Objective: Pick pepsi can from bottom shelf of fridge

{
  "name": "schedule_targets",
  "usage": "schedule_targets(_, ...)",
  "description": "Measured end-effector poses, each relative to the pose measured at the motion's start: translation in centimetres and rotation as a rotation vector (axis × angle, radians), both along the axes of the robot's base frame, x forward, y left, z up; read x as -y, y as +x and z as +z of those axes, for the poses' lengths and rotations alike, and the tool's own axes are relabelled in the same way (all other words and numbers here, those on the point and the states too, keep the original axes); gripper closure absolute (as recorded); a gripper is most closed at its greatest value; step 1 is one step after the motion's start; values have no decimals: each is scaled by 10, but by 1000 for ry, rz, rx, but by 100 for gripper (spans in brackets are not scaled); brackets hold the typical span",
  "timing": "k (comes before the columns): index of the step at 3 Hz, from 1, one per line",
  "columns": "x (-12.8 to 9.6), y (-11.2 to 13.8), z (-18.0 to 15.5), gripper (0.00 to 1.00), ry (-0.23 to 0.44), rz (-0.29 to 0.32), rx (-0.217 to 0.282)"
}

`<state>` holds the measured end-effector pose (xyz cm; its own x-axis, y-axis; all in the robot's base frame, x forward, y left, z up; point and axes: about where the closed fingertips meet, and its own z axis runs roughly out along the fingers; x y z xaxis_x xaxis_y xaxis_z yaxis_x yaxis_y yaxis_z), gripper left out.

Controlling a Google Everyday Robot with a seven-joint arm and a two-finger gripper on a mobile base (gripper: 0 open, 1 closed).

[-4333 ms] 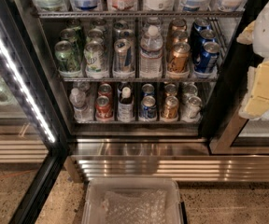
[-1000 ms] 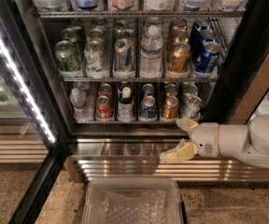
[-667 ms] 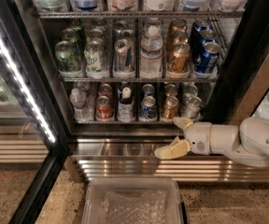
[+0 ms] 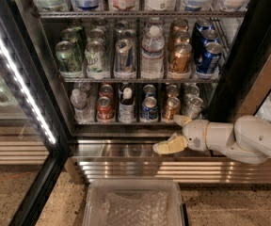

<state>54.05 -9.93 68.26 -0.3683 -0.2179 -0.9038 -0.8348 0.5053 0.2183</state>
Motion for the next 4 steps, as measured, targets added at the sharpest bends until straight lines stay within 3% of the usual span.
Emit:
schedule_targets(2,-30,47,-43,0,-13,46,21)
schedule_targets(4,-28,89,-59,0,-34,-2,58)
